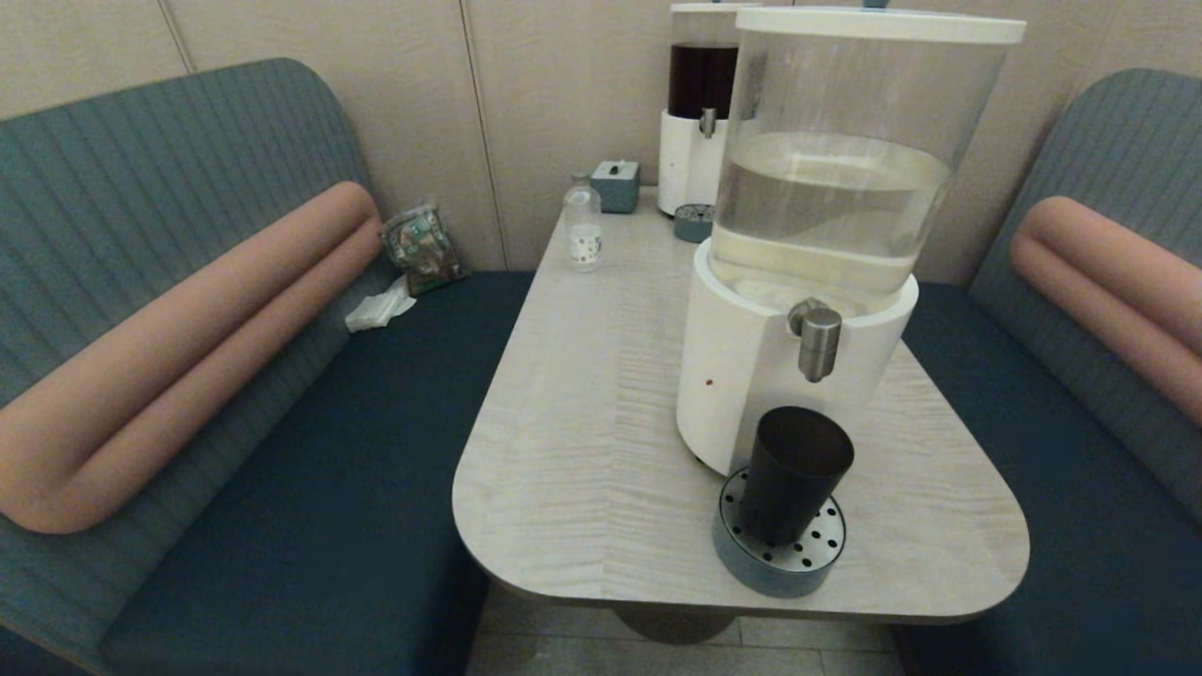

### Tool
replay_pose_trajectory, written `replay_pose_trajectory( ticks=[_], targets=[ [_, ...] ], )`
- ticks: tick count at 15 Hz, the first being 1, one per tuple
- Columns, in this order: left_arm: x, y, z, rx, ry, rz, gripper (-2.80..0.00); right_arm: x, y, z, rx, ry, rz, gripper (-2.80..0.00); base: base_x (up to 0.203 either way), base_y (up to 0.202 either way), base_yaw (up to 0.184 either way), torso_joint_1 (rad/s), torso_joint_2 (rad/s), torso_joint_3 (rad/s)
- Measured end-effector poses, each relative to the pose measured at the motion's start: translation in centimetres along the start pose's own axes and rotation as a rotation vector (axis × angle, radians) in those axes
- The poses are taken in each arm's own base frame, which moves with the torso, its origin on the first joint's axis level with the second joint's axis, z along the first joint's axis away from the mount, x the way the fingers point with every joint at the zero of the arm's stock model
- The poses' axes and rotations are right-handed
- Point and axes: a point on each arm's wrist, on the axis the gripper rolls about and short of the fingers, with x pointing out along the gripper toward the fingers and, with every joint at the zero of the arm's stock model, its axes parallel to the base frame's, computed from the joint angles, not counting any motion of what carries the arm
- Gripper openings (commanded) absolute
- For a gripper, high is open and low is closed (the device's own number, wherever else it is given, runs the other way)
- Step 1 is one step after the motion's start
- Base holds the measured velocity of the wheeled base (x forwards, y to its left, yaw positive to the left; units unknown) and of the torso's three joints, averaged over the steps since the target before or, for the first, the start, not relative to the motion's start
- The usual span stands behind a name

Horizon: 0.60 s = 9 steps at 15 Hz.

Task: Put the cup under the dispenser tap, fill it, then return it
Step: Place the cup next to the water dispenser

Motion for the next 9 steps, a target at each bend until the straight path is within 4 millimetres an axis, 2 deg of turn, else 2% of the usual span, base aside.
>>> replay_pose_trajectory(
  ticks=[3,9],
  targets=[
    [0.00,0.00,0.00,-0.001,0.000,0.000,-2.80,-0.11,0.12,-0.68,0.039,0.085,0.016,-2.80,0.000,0.000,0.000,0.000,0.00,0.000],
    [0.00,0.00,0.00,0.000,0.000,0.001,-2.80,-0.07,0.10,-0.62,0.067,0.072,0.006,-2.80,0.000,0.000,0.000,0.000,0.00,0.000]
  ],
)
